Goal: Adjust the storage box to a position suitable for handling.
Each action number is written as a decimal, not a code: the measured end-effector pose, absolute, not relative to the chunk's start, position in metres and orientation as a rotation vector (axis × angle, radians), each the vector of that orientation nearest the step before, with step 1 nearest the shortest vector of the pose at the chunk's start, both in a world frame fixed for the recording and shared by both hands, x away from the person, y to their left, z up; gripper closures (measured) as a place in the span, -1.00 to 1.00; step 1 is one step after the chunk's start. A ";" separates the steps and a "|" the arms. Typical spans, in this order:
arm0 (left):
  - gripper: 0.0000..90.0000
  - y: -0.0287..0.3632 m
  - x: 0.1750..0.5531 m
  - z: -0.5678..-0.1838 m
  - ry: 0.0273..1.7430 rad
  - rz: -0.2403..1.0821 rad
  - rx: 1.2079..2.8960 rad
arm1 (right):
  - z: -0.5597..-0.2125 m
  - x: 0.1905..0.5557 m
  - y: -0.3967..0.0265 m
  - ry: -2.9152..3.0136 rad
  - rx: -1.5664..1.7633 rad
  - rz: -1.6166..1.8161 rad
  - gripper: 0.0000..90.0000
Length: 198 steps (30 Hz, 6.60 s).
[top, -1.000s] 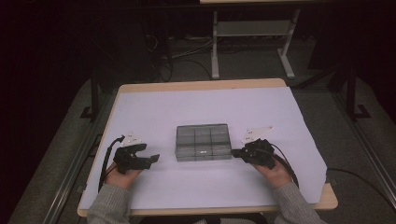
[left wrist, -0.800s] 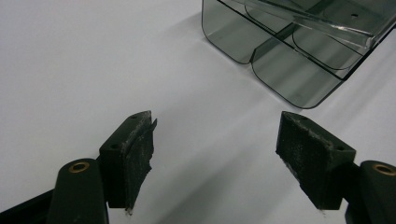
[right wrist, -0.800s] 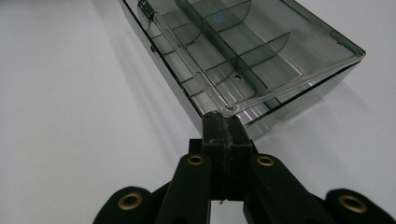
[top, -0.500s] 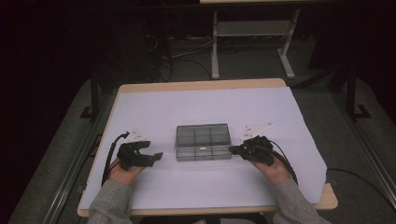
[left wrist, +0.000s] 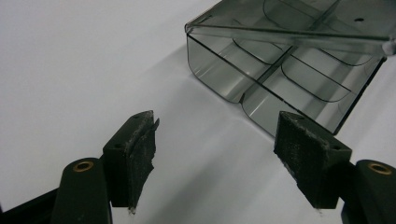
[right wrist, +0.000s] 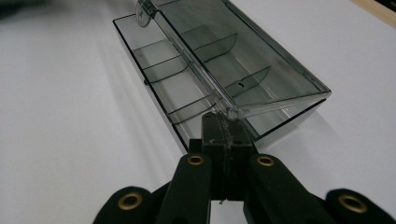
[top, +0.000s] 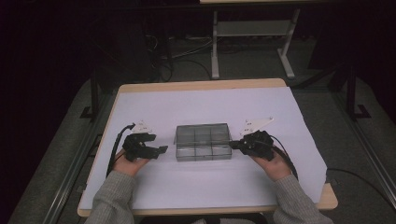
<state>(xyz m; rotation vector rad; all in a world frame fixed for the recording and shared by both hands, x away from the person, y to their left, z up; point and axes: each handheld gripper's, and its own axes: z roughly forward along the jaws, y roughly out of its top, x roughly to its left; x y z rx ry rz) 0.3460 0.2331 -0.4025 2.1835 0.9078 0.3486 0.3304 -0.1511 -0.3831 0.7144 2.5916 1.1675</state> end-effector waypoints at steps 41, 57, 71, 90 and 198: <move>0.40 0.198 0.395 -0.389 0.756 0.349 2.181 | -0.359 0.338 -0.152 2.579 0.655 1.108 0.92; 0.63 0.190 0.405 -0.382 0.745 0.367 2.167 | -0.383 0.332 -0.176 2.584 0.763 1.118 0.86; 0.72 0.191 0.414 -0.389 0.765 0.368 2.169 | -0.393 0.330 -0.194 2.572 0.831 1.126 0.81; 0.74 0.189 0.424 -0.393 0.776 0.371 2.169 | -0.398 0.332 -0.196 2.582 0.840 1.115 0.79; 0.50 0.199 0.449 -0.410 0.961 0.231 2.060 | -0.394 0.331 -0.210 2.553 0.892 1.086 0.55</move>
